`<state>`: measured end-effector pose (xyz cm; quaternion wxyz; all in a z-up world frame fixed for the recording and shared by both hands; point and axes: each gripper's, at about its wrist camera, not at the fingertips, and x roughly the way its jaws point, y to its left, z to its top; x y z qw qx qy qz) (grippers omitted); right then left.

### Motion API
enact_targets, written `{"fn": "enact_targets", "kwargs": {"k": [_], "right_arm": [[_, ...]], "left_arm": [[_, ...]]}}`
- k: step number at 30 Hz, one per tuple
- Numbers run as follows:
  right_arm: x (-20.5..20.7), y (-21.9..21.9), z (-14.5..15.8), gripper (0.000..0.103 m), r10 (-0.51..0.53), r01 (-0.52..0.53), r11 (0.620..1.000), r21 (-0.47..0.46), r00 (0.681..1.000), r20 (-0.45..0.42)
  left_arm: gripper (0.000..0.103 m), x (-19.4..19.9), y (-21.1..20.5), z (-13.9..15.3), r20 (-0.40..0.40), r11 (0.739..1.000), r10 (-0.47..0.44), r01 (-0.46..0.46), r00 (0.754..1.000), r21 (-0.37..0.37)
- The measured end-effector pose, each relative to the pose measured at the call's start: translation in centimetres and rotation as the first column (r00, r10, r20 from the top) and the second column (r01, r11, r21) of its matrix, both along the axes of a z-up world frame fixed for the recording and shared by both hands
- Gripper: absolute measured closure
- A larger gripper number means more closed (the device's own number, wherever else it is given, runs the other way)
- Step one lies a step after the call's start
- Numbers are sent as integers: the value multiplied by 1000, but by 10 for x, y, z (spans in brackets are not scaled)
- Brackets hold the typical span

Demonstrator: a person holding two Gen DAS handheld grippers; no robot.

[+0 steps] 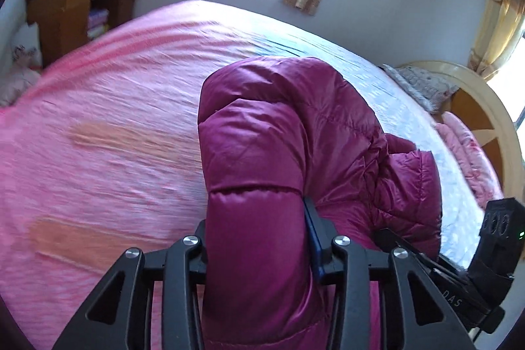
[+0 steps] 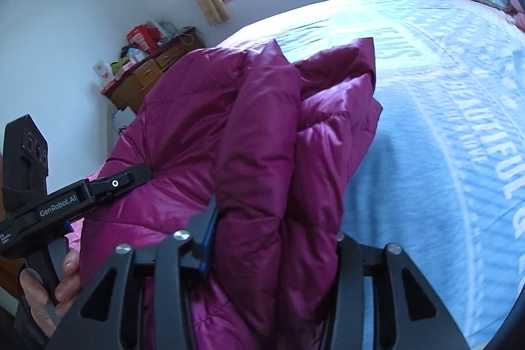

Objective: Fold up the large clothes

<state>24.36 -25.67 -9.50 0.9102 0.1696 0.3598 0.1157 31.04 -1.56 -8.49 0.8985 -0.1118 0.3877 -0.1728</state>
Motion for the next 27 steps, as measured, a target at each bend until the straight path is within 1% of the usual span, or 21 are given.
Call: {"fn": "enact_targets", "kwargs": {"k": [3,6,10,12,14,15,16,17,20,22,24,26,27], "right_arm": [[8,33,8,65,64,-64,998,18,998,8],[20,73,14,67,140,-140,990,21,990,17],[38,133,20,68,239,-240,970,33,970,40],[48,159,22,68,279,-281,959,37,959,50],[58,187,25,69,320,-322,946,29,945,60],[64,202,26,69,342,-344,939,20,937,66],[69,216,27,69,361,-363,932,9,930,72],[74,228,28,69,378,-379,925,-1,923,76],[91,265,24,69,420,-418,908,-43,905,73],[101,287,18,69,438,-433,898,-83,897,63],[114,301,7,69,445,-438,892,-114,894,44],[126,307,-2,68,440,-434,893,-117,897,35],[128,306,-5,67,439,-434,895,-108,898,34]], "left_arm": [[62,-9,30,13,35,994,75,-78,997,72],[62,-15,63,23,66,981,146,-153,987,117],[62,-21,110,35,101,944,255,-270,962,187],[62,-22,129,39,124,920,305,-326,944,220],[62,-22,150,42,152,888,358,-387,921,250],[62,-21,155,41,159,878,373,-403,914,258],[62,-20,166,39,167,861,399,-431,902,269],[62,-17,172,38,171,850,416,-448,893,275],[62,-6,190,26,167,819,462,-491,871,295],[62,9,202,13,145,805,486,-506,862,310],[61,21,211,-3,114,796,506,-514,855,321],[61,22,220,-11,107,790,514,-519,851,327],[61,25,222,-14,107,788,517,-521,849,329]]}}
